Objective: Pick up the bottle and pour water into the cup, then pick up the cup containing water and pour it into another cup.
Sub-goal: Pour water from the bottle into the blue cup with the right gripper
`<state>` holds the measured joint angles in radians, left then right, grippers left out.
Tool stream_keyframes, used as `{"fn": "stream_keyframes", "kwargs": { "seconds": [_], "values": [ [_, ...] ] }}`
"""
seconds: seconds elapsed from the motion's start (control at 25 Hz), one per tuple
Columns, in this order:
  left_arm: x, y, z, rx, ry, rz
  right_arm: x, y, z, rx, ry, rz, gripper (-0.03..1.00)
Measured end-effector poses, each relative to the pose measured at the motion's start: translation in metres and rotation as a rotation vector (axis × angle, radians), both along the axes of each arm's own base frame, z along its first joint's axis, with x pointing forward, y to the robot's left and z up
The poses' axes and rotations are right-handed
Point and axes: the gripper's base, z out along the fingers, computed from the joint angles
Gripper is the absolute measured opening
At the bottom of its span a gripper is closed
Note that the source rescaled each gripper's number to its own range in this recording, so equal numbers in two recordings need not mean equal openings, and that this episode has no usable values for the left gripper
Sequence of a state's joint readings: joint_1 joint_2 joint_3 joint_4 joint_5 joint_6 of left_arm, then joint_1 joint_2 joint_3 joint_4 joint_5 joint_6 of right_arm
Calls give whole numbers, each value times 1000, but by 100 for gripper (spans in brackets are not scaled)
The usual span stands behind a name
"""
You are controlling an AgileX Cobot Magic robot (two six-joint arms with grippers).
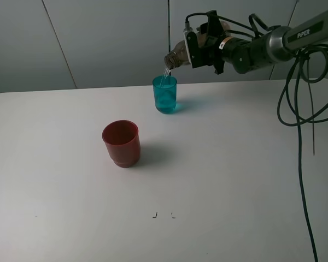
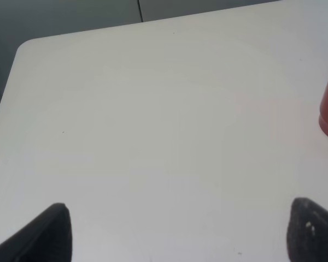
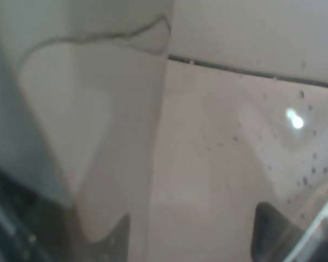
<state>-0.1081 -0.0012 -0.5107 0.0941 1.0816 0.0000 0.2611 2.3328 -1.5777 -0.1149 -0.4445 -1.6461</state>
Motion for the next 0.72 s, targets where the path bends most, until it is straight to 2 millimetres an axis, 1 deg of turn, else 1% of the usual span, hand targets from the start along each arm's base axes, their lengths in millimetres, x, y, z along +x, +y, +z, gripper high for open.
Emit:
{"fn": "stream_keyframes", "kwargs": {
  "seconds": [0.28,0.72],
  "values": [
    [0,0,0,0,0,0,0,0,2,5,-19,0,1],
    [0,0,0,0,0,0,1,-1,2,-32,-34,0,1]
  ]
}}
